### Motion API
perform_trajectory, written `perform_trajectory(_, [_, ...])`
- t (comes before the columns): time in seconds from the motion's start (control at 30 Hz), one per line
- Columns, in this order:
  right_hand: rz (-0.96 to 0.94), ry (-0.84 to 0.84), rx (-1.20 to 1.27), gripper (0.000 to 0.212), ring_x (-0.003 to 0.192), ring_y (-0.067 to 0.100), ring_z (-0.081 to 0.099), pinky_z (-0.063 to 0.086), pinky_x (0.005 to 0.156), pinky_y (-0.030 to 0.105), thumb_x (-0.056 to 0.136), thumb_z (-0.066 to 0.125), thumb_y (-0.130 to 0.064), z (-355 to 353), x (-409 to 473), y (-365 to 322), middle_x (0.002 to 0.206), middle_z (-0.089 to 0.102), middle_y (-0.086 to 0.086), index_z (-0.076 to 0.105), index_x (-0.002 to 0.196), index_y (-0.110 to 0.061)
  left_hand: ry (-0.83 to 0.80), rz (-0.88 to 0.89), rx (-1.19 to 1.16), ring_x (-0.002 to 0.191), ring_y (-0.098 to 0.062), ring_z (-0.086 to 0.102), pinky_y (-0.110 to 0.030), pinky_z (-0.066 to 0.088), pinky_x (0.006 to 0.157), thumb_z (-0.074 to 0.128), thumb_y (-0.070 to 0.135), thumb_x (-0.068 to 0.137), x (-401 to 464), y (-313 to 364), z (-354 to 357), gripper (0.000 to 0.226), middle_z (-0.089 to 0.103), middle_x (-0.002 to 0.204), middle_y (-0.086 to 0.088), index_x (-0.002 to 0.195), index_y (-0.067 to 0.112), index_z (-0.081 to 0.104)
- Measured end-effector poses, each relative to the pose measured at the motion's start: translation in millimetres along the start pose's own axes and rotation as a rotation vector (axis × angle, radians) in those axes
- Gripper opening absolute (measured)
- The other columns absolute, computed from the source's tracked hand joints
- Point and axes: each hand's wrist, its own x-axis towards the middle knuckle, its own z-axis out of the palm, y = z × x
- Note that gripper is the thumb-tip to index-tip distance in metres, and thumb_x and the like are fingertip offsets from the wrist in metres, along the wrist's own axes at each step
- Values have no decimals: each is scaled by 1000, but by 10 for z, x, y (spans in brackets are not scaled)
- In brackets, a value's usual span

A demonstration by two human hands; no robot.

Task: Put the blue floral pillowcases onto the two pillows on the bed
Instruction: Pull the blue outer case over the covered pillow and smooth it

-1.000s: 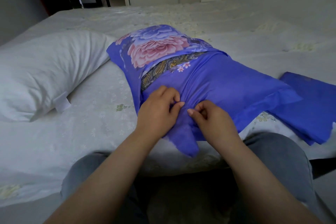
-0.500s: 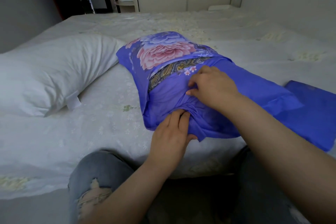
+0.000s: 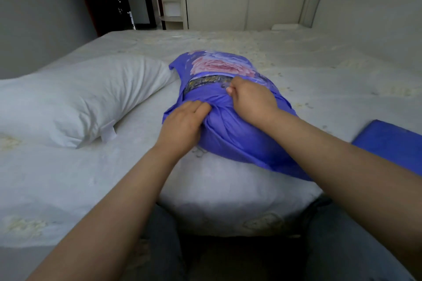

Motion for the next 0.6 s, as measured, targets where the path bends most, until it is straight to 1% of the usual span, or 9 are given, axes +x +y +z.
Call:
perform_trajectory(0.07, [16,-88,24,34,109,39,55,42,81,40,101,32,-33,79,63,-97,121,58,22,48,119,-8,-42,62,4,77,-31,55,-33,35,70,38,9,68,-111,-175,3,37,61,85,-12,100,8,57])
perform_trajectory(0.13, [-23,-132,1,40,111,37,55,42,83,40,101,30,-40,159,107,-207,123,57,22,48,118,-9,-59,111,33,73,-32,52,-36,35,69,45,9,70,-263,-282,22,28,58,81,-14,98,8,51])
perform_trajectory(0.2, [-124,-127,-79,47,105,32,58,41,77,35,95,34,-55,208,129,-294,115,62,15,54,105,-14,-54,156,49,68,-31,49,-37,32,66,50,12,73,-404,-347,65,22,54,75,-14,94,10,45])
perform_trajectory(0.27, [-205,-133,-170,52,98,29,60,37,70,32,87,39,-68,164,183,-273,105,65,10,54,90,-18,-5,188,50,65,-29,47,-36,29,63,55,17,77,-509,-370,113,19,52,70,-12,89,13,41])
perform_trajectory(0.3, [-224,-131,-204,56,98,29,60,37,70,32,84,40,-71,143,257,-252,103,66,10,56,89,-18,23,187,52,66,-29,44,-35,28,63,58,19,79,-573,-405,117,21,51,68,-11,86,14,39])
perform_trajectory(0.37, [-176,-99,-238,61,99,31,60,37,70,32,81,42,-74,59,456,-124,104,66,12,62,96,-18,83,199,50,66,-26,40,-34,28,62,68,16,78,-663,-429,120,30,50,66,-9,82,16,38])
perform_trajectory(0.43, [-98,-75,-226,61,99,31,59,34,68,31,80,43,-74,-14,599,27,104,65,12,61,94,-17,104,212,40,67,-24,40,-33,29,62,71,13,77,-672,-383,95,33,50,67,-8,81,16,38])
perform_trajectory(0.5, [-82,-68,-223,60,98,31,58,33,67,31,80,44,-73,48,643,90,103,65,12,60,92,-16,115,218,39,67,-24,42,-32,28,63,71,13,78,-650,-365,74,31,51,69,-7,82,15,40])
perform_trajectory(0.6, [-98,-76,-199,54,97,30,58,35,68,32,81,48,-70,161,583,70,102,64,11,55,91,-17,100,246,67,70,-24,44,-32,30,64,64,15,82,-733,-369,89,20,52,73,-7,84,15,44])
